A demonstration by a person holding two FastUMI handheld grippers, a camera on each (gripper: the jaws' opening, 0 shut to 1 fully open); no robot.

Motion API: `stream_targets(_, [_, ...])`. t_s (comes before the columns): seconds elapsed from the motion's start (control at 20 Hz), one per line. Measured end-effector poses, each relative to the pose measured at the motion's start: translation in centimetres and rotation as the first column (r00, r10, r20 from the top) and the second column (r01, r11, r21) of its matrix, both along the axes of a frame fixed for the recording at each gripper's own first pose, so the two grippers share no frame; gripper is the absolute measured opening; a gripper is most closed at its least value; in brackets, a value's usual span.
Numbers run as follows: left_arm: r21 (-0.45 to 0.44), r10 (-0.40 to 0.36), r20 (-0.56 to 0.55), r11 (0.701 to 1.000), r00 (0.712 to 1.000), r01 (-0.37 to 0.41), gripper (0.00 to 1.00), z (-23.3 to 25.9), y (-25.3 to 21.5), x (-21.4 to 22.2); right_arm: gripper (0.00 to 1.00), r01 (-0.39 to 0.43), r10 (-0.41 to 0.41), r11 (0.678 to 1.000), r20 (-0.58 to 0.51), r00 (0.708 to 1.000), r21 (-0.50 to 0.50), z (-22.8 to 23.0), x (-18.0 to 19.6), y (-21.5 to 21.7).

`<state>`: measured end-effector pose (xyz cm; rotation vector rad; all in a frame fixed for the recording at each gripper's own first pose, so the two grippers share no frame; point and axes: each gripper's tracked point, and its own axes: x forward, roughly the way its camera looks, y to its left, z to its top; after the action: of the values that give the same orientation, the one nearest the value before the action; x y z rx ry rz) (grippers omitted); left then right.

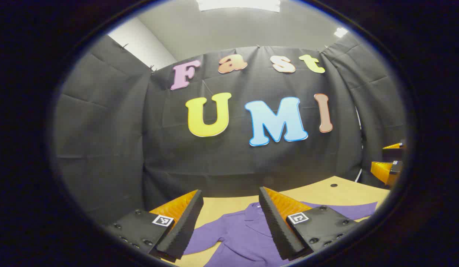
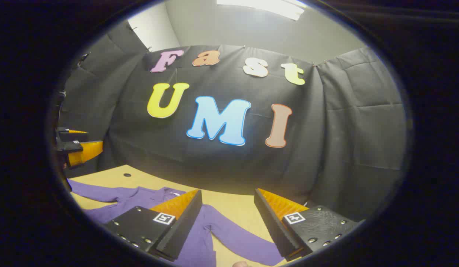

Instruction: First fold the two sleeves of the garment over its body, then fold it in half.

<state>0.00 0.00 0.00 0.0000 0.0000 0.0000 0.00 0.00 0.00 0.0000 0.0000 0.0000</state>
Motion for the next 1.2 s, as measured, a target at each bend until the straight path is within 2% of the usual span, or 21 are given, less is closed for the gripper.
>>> stream_targets(0.3, [-0.036,-0.004,0.011,0.999,1.000,0.004,0.97,-0.3,0.7,1.8,0.91,0.003,-0.002,1.000,-0.018,1.000,0.019,0.1,0.8,0.7])
stream_targets(0.6, [-0.020,0.002,0.018,1.000,1.000,-0.002,0.97,-0.3,0.3,2.6,0.91,0.014,-0.012,0.999,-0.052,0.999,0.041,-0.9,1.7,0.0])
stream_targets(0.85, [-0.030,-0.016,0.000,0.999,1.000,0.016,0.96,-0.7,-0.7,3.1,0.91,0.052,-0.040,0.995,-0.140,0.989,0.082,-3.8,2.2,-1.3])
stream_targets(1.0, [-0.058,-0.035,-0.038,0.998,0.999,0.032,0.96,-1.9,-1.8,3.2,0.91,0.115,-0.094,0.990,-0.232,0.968,0.081,-7.1,2.3,-3.7])
stream_targets(1.2, [-0.059,0.005,-0.065,0.998,0.998,-0.009,0.97,-2.5,-1.3,3.6,0.91,0.208,-0.145,0.970,-0.390,0.909,0.123,-12.6,2.1,-7.1])
